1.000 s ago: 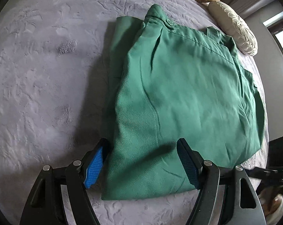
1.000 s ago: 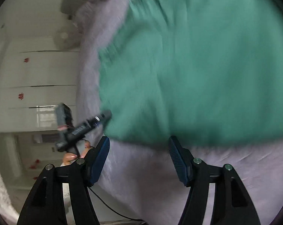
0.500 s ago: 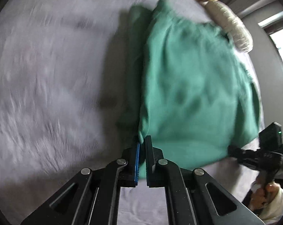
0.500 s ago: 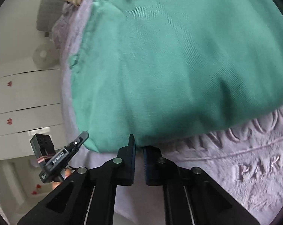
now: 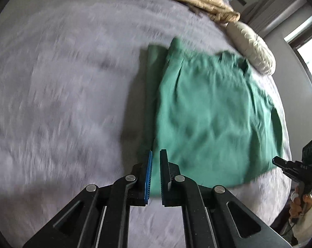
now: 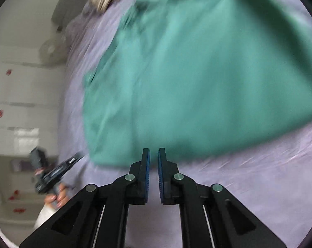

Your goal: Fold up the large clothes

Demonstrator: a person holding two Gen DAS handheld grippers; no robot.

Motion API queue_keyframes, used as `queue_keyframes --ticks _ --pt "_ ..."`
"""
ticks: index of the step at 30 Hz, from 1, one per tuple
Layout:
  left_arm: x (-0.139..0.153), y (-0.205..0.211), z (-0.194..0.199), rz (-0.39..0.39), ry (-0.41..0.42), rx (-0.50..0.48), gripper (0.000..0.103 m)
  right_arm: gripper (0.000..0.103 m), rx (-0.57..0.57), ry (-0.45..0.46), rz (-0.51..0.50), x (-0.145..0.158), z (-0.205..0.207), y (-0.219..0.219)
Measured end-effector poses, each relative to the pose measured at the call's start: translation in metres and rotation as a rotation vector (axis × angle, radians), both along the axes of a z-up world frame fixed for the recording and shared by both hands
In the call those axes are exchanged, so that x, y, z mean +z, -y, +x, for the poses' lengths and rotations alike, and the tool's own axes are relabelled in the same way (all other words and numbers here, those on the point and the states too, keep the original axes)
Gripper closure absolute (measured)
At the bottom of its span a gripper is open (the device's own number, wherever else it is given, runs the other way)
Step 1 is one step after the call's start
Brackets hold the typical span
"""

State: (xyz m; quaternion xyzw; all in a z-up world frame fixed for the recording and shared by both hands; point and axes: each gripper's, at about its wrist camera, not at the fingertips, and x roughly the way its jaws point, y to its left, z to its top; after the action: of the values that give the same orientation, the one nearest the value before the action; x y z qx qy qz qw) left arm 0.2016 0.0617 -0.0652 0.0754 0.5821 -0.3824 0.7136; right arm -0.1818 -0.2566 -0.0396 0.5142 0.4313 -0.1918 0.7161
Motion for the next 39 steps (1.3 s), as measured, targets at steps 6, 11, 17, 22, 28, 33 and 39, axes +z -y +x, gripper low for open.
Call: queue_keyframes --ticks 6,11,17,22,28,33,39 --pt "-0.003 0.081 0.019 -0.023 0.084 0.011 0.096 0.094 -0.094 -0.102 -0.214 0.015 -0.012 0.081" --pt "-0.025 0.136 0.040 0.045 0.127 0.080 0.096 0.095 -0.138 -0.138 -0.324 0.011 -0.006 0.133" --pt "-0.054 0.147 0.043 0.123 0.152 0.074 0.096 0.095 -0.240 -0.162 -0.262 -0.022 -0.027 0.163" --pt "-0.048 0.141 0.042 0.147 0.159 0.069 0.096 0.100 -0.287 -0.117 -0.220 -0.029 -0.043 0.171" --pt "-0.031 0.114 0.019 0.191 0.180 0.052 0.096 0.095 -0.260 -0.115 -0.201 -0.013 -0.048 0.157" --pt "-0.024 0.095 -0.003 0.217 0.146 0.060 0.096 0.094 -0.179 -0.121 -0.174 -0.001 -0.041 0.123" --pt "-0.023 0.080 -0.034 0.290 0.146 0.058 0.096 0.094 -0.101 -0.131 -0.105 0.000 -0.026 0.074"
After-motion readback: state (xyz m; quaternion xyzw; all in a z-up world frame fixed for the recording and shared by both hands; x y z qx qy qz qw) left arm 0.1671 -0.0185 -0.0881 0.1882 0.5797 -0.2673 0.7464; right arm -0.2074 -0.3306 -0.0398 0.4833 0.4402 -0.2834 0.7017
